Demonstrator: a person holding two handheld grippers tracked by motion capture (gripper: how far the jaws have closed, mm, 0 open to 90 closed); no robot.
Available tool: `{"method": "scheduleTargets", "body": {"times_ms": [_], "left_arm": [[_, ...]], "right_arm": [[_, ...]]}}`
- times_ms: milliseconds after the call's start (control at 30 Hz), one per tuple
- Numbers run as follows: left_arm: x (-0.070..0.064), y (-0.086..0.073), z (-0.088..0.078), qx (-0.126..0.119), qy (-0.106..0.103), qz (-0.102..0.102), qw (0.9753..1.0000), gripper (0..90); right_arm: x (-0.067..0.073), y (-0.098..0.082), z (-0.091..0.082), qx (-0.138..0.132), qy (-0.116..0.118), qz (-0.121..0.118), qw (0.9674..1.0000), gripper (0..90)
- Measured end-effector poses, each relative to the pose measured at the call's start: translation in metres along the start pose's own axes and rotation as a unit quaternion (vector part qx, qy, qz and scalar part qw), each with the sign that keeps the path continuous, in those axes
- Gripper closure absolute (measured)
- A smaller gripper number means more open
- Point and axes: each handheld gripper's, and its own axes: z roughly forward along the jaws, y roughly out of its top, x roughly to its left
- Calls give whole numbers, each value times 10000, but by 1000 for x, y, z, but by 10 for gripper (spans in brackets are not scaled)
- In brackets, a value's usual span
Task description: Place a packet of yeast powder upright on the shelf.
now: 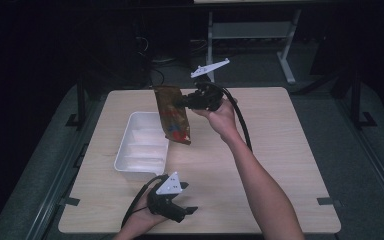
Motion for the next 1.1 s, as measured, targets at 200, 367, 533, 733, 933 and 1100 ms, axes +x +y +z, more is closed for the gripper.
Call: {"method": "scheduleTargets", "body": {"times_ms": [200, 367, 533, 733, 933, 1100], "left_arm": [[3, -1, -2, 16, 23, -19, 10000, 201], [3, -1, -2, 14, 9, -3, 10000, 202], [4, -2, -2, 32, 14, -35, 10000, 202], [3, -2, -2, 23, 7, -37, 10000, 203], [3, -2, -2, -15, -3, -27, 10000, 203], [4, -3, -3, -21, 24, -41, 10000, 203]], "right_arm": [[-1, 10, 11, 98, 30, -52, 9999, 801], [0, 17, 20, 129, 58, -100, 9999, 803], [1, 25, 30, 9, 234, -142, 9996, 807], [0, 30, 46, 78, 329, -181, 9993, 809], [-4, 31, 64, 77, 370, -138, 9992, 810], [-10, 27, 79, 105, 419, -34, 9991, 810]]}}
